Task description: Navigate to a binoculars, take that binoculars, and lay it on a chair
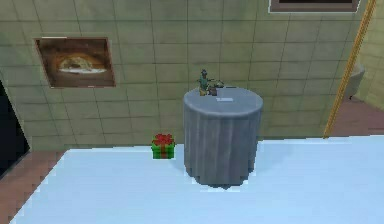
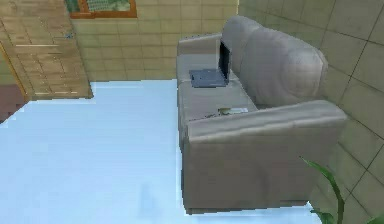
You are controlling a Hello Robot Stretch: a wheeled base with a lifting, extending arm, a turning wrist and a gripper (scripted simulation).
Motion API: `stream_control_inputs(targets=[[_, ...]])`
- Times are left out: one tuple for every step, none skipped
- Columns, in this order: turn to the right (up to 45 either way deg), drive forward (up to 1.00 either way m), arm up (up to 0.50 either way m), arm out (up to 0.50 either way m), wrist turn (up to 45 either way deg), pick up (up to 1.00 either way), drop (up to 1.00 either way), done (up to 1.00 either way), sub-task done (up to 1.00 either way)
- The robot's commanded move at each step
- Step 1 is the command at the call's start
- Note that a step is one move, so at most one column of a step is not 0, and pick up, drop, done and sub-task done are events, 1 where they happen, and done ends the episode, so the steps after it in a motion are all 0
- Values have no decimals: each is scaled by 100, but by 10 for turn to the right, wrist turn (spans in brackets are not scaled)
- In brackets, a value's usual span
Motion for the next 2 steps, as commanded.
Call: stream_control_inputs(targets=[[90,0,0,0,0,0,0,0,0],[30,0,0,0,0,0,0,0,0]])
